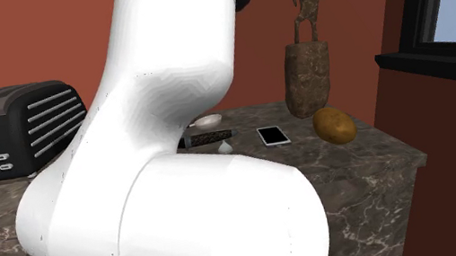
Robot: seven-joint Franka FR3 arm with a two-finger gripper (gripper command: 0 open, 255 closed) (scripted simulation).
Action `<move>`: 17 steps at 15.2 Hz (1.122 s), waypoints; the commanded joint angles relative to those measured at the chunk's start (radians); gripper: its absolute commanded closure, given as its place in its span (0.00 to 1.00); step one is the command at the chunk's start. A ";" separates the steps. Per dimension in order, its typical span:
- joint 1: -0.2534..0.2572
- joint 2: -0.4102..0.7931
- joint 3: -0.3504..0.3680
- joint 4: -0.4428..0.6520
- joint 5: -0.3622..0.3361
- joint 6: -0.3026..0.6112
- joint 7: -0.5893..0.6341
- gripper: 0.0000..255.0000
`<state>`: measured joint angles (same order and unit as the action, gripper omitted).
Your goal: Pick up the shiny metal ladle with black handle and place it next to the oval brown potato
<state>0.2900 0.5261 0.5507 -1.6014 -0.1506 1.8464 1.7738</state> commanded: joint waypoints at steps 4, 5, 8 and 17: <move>0.013 -0.011 0.020 0.133 0.001 -0.016 0.002 1.00; 0.013 -0.014 0.022 0.142 0.002 -0.028 0.002 1.00; 0.013 -0.020 0.029 0.173 0.004 -0.064 0.003 1.00; 0.019 -0.026 0.044 0.284 0.005 -0.181 0.008 1.00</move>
<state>0.3053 0.4975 0.5904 -1.3447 -0.1440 1.5767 1.7852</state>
